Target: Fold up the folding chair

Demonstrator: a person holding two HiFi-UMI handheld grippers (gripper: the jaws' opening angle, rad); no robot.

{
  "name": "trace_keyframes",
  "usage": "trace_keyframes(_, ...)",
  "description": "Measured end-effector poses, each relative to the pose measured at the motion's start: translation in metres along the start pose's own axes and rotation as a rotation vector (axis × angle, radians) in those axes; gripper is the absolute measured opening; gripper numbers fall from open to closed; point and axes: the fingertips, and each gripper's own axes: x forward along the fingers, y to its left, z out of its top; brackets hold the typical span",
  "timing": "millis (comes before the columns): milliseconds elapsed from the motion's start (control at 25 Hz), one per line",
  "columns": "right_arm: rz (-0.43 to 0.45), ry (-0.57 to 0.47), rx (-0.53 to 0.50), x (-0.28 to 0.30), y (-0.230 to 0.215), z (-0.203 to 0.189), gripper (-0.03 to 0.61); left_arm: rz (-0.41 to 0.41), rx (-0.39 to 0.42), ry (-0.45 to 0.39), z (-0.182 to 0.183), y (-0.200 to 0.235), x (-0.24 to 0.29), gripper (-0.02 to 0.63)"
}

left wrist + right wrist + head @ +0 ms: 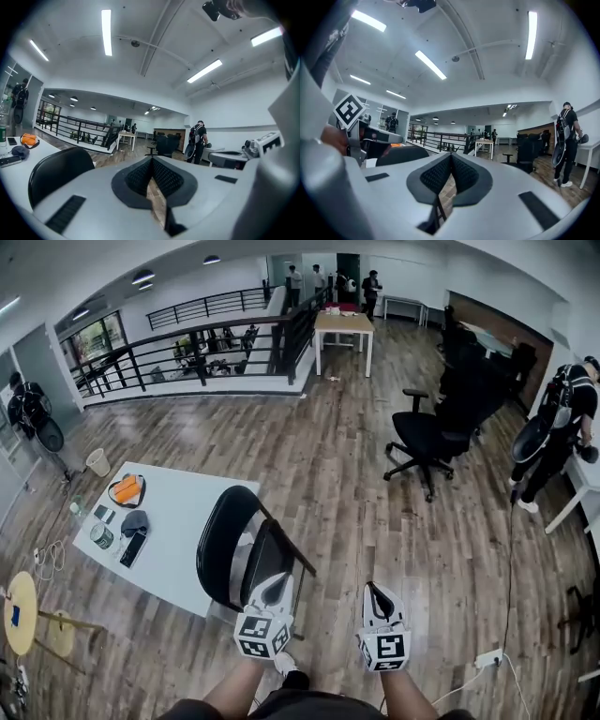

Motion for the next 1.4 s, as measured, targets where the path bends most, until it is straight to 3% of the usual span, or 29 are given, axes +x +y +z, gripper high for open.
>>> trace_keyframes(280, -0.017, -0.010, -0.027, -0.092, -0.013, 0.000, 0.014, -0.026, 0.021, -0.018, -0.017, -0.084, -0.046, 0.005)
trace_keyframes(640, -0.094, -0.010, 0.014, -0.173, -0.017, -0.008, 0.014, 0.011, 0.030, -0.018, -0.036, -0.139, -0.109, 0.005)
trace_keyframes(920, -0.107, -0.029, -0.006, -0.205, -0.005, 0.000, 0.013, 0.016, 0.046, -0.012, -0.049, -0.155, -0.136, 0.005)
trace_keyframes(1400, -0.135, -0.046, 0.000, -0.210, 0.012, 0.007, 0.012, -0.006, 0.066, -0.013, -0.033, -0.150, -0.142, 0.005)
